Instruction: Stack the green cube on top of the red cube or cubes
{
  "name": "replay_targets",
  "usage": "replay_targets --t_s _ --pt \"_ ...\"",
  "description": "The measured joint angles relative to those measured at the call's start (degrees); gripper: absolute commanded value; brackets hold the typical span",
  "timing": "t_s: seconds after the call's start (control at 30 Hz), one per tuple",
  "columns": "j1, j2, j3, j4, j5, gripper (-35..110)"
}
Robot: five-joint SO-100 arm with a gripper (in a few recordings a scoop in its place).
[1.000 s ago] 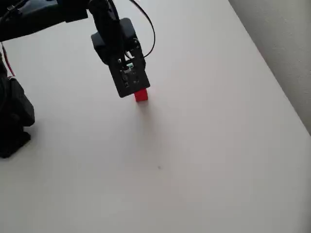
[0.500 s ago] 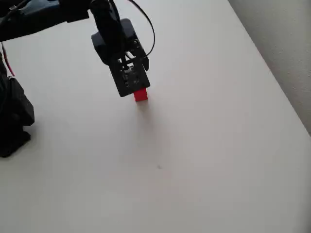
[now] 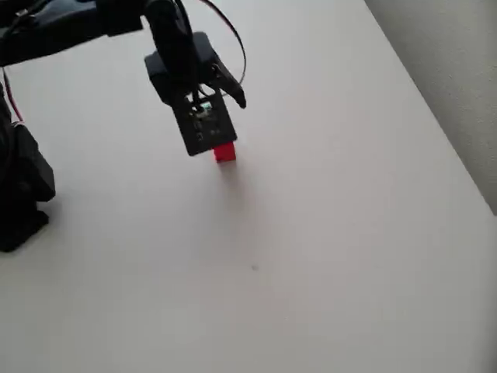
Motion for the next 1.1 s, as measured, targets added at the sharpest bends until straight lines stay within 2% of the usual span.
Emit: replay_targets --t_s 1.1 --pt "-1.76 37.62 -0.09 16.70 -0.62 25"
